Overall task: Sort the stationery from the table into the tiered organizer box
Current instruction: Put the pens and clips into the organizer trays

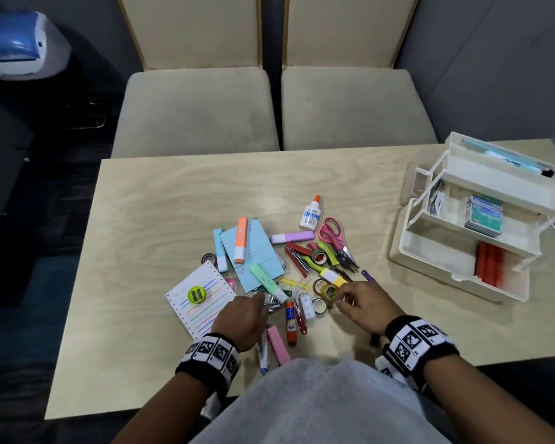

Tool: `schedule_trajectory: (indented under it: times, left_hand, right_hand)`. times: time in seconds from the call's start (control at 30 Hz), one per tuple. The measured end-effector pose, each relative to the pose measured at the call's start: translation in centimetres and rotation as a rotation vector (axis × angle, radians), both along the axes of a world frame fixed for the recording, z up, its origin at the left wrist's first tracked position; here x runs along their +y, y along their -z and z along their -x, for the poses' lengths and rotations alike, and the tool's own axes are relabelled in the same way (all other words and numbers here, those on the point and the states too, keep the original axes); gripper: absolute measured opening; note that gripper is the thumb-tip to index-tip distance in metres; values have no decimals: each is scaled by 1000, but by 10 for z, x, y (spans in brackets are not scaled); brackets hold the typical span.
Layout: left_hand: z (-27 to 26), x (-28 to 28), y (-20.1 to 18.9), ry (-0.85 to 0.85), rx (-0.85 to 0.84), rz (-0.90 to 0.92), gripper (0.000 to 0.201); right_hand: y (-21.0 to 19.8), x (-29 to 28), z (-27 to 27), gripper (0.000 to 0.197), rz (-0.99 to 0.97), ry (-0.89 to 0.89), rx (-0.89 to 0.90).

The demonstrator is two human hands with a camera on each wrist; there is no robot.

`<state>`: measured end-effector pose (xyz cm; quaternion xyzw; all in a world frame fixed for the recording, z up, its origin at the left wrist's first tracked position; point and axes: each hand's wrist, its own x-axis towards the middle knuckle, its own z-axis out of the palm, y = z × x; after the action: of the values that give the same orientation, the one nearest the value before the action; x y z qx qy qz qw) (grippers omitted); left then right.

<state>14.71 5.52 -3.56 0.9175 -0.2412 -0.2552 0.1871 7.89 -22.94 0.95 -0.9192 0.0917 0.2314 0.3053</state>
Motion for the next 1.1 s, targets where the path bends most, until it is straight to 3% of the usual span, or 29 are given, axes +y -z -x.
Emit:
schedule_trajectory:
  times: [0.1,0.27,0.43,0.6,0.77,0.97,1.1]
  left_hand:
    - [1,-12,3,-63,1,7,43]
    - [1,-20,7,-37,-27,-149,20]
    - [-1,-30,3,-48,-37,-204,9]
    - [-5,-23,-3,-142,-40,-35,4]
    - [-6,-15,-16,-223,-89,143,14]
    - [6,-43,-61,-501,238,512,18]
    - [15,-92,-84,-597,496,665,17]
  right_hand:
    - [0,-7,5,6,-14,32,10]
    - [0,-18,9,5,-22,90,19]
    - [1,-26,12,4,-44,89,23]
    - [-5,-40,12,6,-79,110,5]
    - [-15,-50,5,8,-149,110,-54]
    - [-38,-37,-12,6,-440,147,-129]
    - [-54,-24,-21,39,-542,70,-136]
